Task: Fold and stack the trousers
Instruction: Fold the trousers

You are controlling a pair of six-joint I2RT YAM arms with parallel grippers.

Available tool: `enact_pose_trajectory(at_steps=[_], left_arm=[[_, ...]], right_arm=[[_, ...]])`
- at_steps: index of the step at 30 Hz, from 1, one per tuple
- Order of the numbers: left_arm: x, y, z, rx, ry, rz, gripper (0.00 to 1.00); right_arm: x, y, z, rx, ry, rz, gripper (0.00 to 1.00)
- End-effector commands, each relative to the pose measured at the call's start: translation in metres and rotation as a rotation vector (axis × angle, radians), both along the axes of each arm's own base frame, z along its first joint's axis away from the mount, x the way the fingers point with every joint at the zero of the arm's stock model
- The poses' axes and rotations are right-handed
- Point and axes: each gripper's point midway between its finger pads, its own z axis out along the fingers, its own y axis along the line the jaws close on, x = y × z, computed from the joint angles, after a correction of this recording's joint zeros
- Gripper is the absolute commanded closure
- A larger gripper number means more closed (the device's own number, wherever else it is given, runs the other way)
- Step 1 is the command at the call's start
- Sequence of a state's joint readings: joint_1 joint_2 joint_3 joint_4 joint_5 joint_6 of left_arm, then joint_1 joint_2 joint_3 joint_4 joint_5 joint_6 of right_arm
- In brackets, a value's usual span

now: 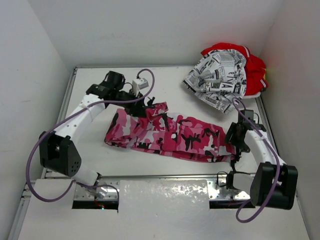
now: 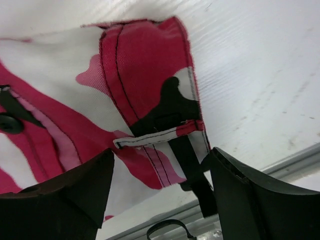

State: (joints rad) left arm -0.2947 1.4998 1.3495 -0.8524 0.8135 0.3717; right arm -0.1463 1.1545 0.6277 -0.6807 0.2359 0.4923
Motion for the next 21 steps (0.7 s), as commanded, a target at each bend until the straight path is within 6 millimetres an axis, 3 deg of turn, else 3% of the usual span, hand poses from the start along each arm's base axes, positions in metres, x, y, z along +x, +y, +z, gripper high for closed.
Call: enact_pose_trajectory(at_steps=[1,7,8,10,11,12,13,15,18,19,20,21], left_arm=[[0.005,-0.027,0.024,-0.071,-0.119,0.003,1.00],[0.008,-0.065,-0.003,-0.052,-0.116,-0.009,1.00],[0.001,-0.073,-0.008,-0.045,-0.113,-0.032,0.94],[-0.004,-0.082,-0.021,-0.019,-0.113,-0.073,0.76],[-0.014,-0.091,-0.027,-0.004,-0.116,-0.119,0.57],[-0.018,-0.095,-0.036,0.012,-0.108,-0.147,0.24],[-0.025,-0.098,-0.040,0.029,-0.120,-0.193,0.03],[-0.033,-0.108,-0.037,0.039,-0.148,-0.260,0.00],[-0.021,-0.106,-0.009,0.059,-0.257,-0.282,0.00],[-0.010,-0.106,0.010,0.062,-0.319,-0.259,0.00],[0.008,-0.093,0.017,0.101,-0.364,-0.192,0.00],[0.017,-0.084,0.030,0.099,-0.392,-0.148,0.00]], right_arm=[[0.017,0.014,-0.012,0.093,-0.061,0.062,0.27],[0.026,0.010,-0.002,0.067,-0.096,0.096,0.27],[0.029,0.009,0.002,0.060,-0.103,0.102,0.27],[0.032,0.010,0.007,0.057,-0.117,0.123,0.27],[0.035,0.010,0.012,0.059,-0.132,0.129,0.27],[0.038,0.012,0.015,0.066,-0.147,0.143,0.27],[0.041,0.013,0.021,0.067,-0.171,0.155,0.27],[0.049,0.015,0.034,0.064,-0.216,0.179,0.27],[0.064,0.027,0.060,0.062,-0.301,0.257,0.27],[0.068,0.030,0.067,0.049,-0.317,0.285,0.27],[0.075,0.036,0.080,0.031,-0.349,0.316,0.27],[0.079,0.057,0.086,0.023,-0.360,0.403,0.27]])
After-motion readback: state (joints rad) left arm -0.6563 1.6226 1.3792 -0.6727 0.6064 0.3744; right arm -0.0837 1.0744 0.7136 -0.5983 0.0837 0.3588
